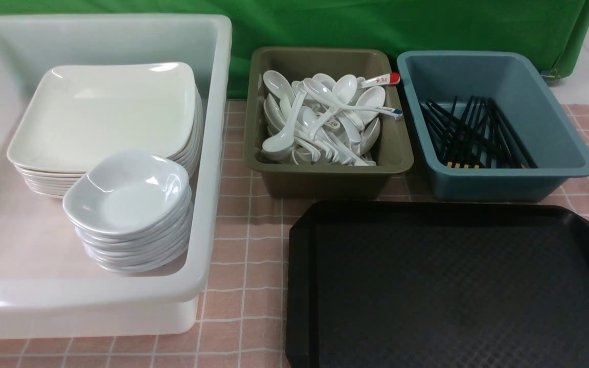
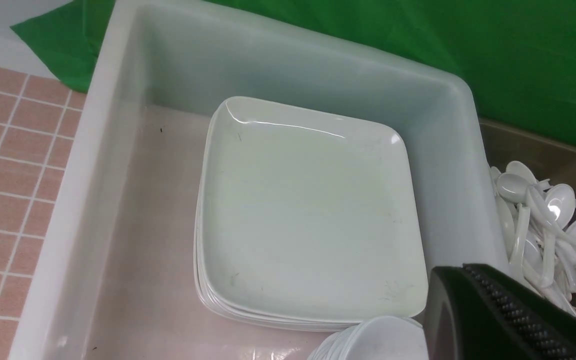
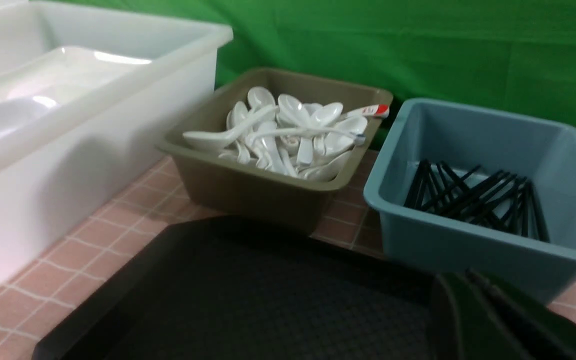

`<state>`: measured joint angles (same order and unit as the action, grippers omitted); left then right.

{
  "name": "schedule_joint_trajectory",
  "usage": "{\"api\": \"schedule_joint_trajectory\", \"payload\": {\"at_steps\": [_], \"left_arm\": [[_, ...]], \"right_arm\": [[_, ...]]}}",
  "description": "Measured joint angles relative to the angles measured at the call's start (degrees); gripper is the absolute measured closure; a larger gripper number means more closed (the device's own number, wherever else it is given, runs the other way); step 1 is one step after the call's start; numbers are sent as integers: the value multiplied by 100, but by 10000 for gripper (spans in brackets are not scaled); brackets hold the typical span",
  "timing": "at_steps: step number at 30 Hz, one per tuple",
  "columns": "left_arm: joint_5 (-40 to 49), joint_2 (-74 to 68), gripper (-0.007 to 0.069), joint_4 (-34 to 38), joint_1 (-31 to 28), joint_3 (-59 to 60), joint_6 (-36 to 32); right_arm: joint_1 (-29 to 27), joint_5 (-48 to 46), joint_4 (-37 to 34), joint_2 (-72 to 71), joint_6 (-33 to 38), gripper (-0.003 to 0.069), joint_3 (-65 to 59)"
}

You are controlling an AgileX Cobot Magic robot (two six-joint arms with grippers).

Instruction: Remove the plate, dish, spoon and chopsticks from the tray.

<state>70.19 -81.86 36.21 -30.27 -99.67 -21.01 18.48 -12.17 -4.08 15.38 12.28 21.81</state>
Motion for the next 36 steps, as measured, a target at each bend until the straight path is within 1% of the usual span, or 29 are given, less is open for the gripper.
{"api": "schedule_joint_trajectory", "payload": {"at_steps": [9,12,16,18,19,21,25,27,32,36], "left_arm": [[0,0,624,0,0,0,0],[0,0,624,0,0,0,0],[0,0,624,-1,21,0,0],[-5,-11,624,-57,158,5,0],[-5,-16,624,-57,179,4,0],[-11,-23,624,-181,543,88,0],[-7,-35,624,-613,1269,318,-14],[-7,-47,624,-743,1503,362,0],[-5,43,624,-1541,2656,409,323],[-31,359,624,-1910,3391,570,458]], "right_arm": [[0,25,0,0,0,590,-62],[-35,296,0,-155,0,589,-422],[-362,443,21,-733,0,582,-1172],[-608,443,148,-1033,0,579,-1575],[-631,436,161,-1033,0,579,-1610],[-883,418,250,-1263,0,571,-2014],[-1122,405,301,-1414,0,559,-2144],[-1143,331,301,-1435,0,555,-2136],[-1154,212,301,-1436,0,543,-2121],[-1154,210,301,-1436,0,536,-2121]]}}
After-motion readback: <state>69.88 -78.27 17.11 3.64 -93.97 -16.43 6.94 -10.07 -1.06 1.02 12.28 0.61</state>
